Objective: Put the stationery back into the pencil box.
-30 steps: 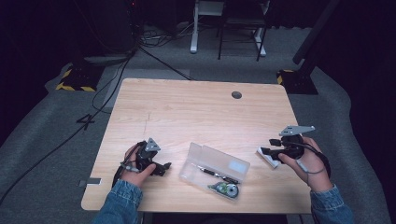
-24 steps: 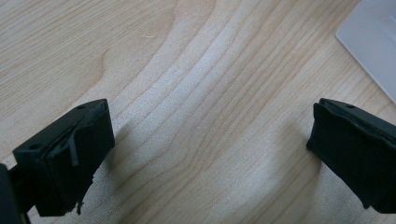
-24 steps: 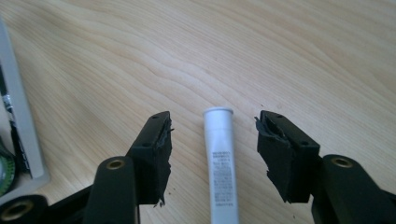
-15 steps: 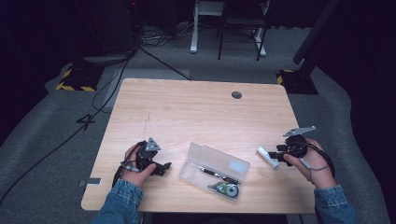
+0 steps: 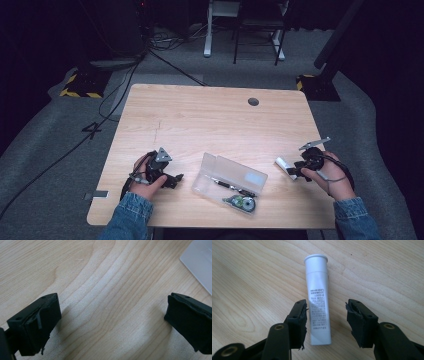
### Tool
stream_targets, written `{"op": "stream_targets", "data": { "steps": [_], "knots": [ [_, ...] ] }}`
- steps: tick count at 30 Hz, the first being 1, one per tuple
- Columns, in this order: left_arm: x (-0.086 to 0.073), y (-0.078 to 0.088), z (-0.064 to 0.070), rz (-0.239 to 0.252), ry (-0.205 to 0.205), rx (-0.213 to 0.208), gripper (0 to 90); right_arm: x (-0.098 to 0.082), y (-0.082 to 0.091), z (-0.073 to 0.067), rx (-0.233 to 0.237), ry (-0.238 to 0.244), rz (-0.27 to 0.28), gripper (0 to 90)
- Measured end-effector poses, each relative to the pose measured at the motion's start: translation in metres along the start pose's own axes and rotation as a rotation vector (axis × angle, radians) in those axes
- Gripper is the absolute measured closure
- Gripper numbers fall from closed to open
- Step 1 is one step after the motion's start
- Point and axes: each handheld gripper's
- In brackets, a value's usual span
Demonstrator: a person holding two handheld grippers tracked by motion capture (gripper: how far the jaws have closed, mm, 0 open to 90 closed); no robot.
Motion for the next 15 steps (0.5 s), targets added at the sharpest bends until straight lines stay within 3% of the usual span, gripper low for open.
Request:
{"op": "stream_targets", "data": {
  "steps": [15],
  "knots": [
    [0.0, 0.0, 0.0, 0.0, 0.0, 0.0, 0.4, -0.0007, -0.0081, -0.0032, 0.009, 0.025, -0.071, 57.5]
  ]
}}
Point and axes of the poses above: each handheld gripper's, and its own axes: y roughly backward along the jaws, x roughly out of its top, z roughly to its right, and after that the axes turned 3 degrees about -z, right-handed
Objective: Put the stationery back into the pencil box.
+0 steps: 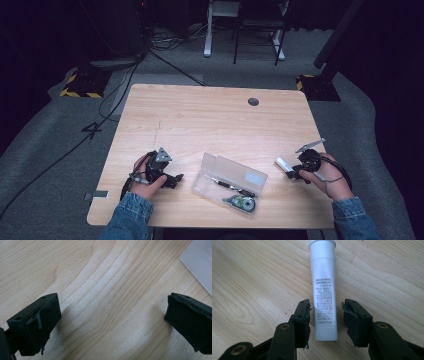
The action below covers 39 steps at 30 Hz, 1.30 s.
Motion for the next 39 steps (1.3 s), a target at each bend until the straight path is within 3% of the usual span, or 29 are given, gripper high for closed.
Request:
{"op": "stream_targets", "data": {
  "steps": [4, 8, 13, 22, 31, 39],
  "knots": [
    [0.0, 0.0, 0.0, 0.0, 0.0, 0.0, 0.4, 0.0, 0.0, 0.0, -0.008, 0.018, -0.007, 61.1],
    [0.0, 0.0, 0.0, 0.0, 0.0, 0.0, 0.4, 0.001, 0.001, -0.002, -0.02, 0.045, -0.034, 70.4],
    [0.0, 0.0, 0.0, 0.0, 0.0, 0.0, 0.4, 0.003, 0.001, -0.006, -0.043, 0.053, -0.054, 71.1],
    [0.0, 0.0, 0.0, 0.0, 0.0, 0.0, 0.4, 0.003, 0.001, -0.006, -0.045, 0.051, -0.057, 71.3],
    [0.0, 0.0, 0.0, 0.0, 0.0, 0.0, 0.4, 0.005, 0.002, -0.006, -0.033, 0.046, -0.038, 71.4],
    [0.0, 0.0, 0.0, 0.0, 0.0, 0.0, 0.4, 0.008, 0.014, -0.012, -0.029, 0.051, 0.009, 71.5]
  ]
}}
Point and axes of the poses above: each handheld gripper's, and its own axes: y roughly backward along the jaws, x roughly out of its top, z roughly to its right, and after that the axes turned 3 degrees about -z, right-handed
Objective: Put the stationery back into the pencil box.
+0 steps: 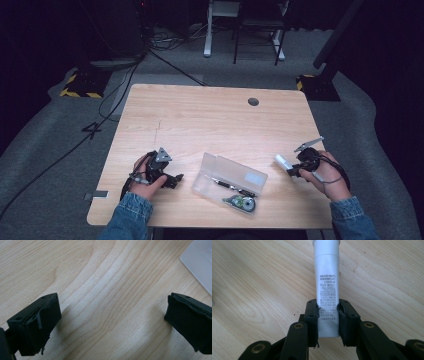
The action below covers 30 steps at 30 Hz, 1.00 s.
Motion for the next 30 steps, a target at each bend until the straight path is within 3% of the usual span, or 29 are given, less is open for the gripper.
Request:
{"op": "stream_targets", "data": {
  "steps": [7, 11, 26, 30],
  "knots": [
    [0.0, 0.0, 0.0, 0.0, 0.0, 0.0, 0.5, 0.002, 0.013, -0.003, 0.006, -0.003, 0.049, 71.5],
    [0.0, 0.0, 0.0, 0.0, 0.0, 0.0, 0.4, 0.004, 0.023, -0.006, 0.047, -0.026, 0.072, 71.5],
    [0.0, 0.0, 0.0, -0.001, -0.001, 0.0, 0.4, 0.01, 0.051, -0.026, 0.031, 0.035, 0.199, 71.5],
    [0.0, 0.0, 0.0, -0.001, 0.0, 0.0, 0.4, 0.012, 0.06, -0.035, 0.039, 0.076, 0.237, 71.5]
  ]
}}
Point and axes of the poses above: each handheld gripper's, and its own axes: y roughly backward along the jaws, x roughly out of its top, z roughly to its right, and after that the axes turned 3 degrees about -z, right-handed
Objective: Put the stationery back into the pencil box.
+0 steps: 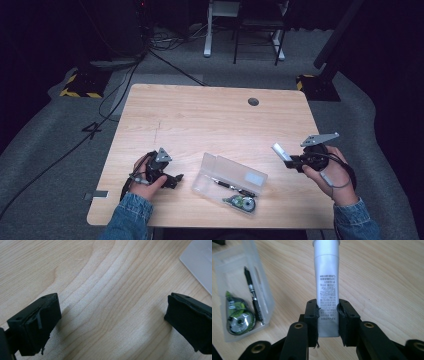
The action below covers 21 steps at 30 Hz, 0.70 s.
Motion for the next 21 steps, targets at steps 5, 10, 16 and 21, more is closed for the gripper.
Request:
{"op": "stream_targets", "data": {
  "steps": [5, 10, 16, 21],
  "knots": [
    [0.0, 0.0, 0.0, 0.0, 0.001, 0.0, 0.5, 0.008, 0.005, -0.016, 0.02, 0.063, 0.031, 71.5],
    [0.0, 0.0, 0.0, 0.0, -0.002, -0.002, 0.5, 0.015, 0.007, -0.029, 0.039, 0.11, 0.044, 71.5],
    [0.0, 0.0, 0.0, 0.0, -0.002, -0.003, 0.5, 0.025, 0.004, -0.046, 0.077, 0.173, 0.055, 71.5],
    [-0.001, 0.001, 0.0, 0.0, -0.002, -0.005, 0.8, 0.033, -0.001, -0.06, 0.112, 0.225, 0.052, 71.5]
  ]
}}
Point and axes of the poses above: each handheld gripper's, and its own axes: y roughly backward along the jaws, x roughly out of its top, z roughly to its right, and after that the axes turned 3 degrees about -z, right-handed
